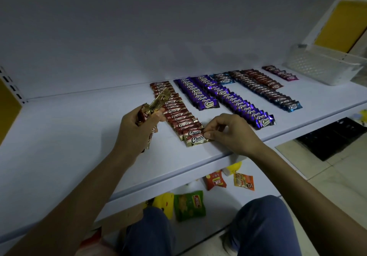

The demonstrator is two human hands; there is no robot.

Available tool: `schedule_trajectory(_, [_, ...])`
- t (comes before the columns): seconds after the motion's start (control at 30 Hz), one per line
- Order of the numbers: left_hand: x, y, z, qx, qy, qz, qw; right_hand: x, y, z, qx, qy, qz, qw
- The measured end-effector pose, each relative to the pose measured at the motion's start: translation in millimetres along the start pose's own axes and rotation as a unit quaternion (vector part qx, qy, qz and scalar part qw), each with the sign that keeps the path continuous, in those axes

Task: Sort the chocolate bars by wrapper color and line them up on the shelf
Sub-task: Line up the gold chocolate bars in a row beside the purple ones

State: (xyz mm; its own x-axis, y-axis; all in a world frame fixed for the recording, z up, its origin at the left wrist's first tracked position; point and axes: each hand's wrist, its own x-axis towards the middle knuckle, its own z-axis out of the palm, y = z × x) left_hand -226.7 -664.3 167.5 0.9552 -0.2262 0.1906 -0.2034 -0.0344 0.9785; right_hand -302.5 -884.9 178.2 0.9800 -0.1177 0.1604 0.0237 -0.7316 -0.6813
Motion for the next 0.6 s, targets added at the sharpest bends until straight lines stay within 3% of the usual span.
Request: schedule_trajectory(0.6, [0.0,1.0,0.3,0.003,-0.014,0.01,1.0,-2.5,6.5,1.2,-0.05,0.028,0.019,0.998])
